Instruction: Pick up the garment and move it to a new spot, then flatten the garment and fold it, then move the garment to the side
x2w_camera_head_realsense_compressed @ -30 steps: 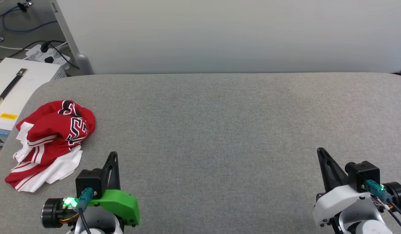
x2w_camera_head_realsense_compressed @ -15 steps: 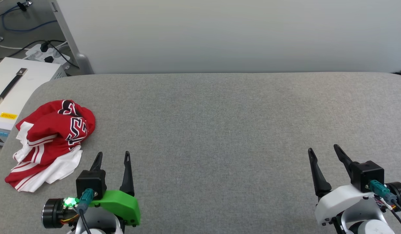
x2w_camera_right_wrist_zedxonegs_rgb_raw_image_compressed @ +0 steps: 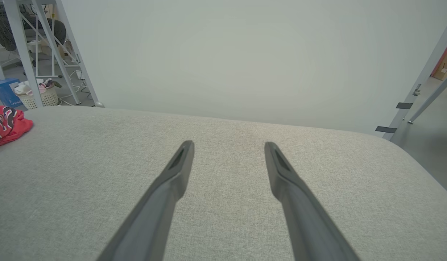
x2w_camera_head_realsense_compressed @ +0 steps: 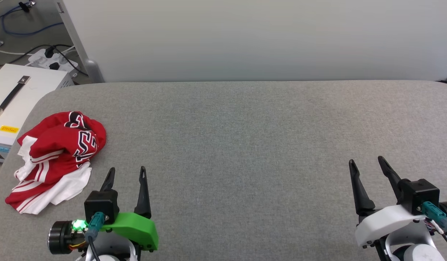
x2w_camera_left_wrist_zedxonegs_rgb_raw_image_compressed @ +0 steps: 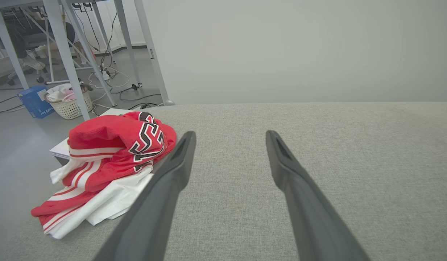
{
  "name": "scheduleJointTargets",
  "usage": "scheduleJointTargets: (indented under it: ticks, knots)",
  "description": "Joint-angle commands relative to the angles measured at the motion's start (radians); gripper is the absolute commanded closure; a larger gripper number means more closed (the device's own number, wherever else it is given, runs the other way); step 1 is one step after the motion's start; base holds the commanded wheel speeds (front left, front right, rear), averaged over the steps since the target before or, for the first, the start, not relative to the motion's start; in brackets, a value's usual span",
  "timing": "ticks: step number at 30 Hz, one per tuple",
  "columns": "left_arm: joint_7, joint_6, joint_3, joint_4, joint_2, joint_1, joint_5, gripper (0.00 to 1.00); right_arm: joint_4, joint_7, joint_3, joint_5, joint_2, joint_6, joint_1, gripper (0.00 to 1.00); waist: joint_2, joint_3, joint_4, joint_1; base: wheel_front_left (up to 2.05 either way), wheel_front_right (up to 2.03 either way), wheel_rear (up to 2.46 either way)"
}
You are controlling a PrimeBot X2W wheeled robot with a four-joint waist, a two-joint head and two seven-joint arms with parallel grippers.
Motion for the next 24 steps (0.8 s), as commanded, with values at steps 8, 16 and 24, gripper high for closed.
scheduleJointTargets:
  ticks: [8, 16, 24]
  knots:
    - [-0.025, 0.006, -0.006, -0.005, -0.001, -0.007, -0.012, 0.00, -0.019, -0.025, -0.012, 0.034, 0.000, 0.000, 0.013, 0.00, 0.0000, 0.001, 0.000, 0.0000, 0.00, 0.00, 0.00]
    - [-0.041, 0.010, -0.011, -0.005, -0.001, -0.007, -0.019, 0.00, -0.026, -0.041, -0.017, 0.052, 0.000, 0.000, 0.019, 0.00, 0.0000, 0.003, 0.001, 0.0000, 0.00, 0.00, 0.00]
    - [-0.058, 0.013, -0.017, -0.004, -0.002, -0.008, -0.026, 0.00, -0.029, -0.057, -0.024, 0.067, 0.000, 0.000, 0.024, 0.00, 0.0000, 0.006, 0.001, 0.0000, 0.00, 0.00, 0.00]
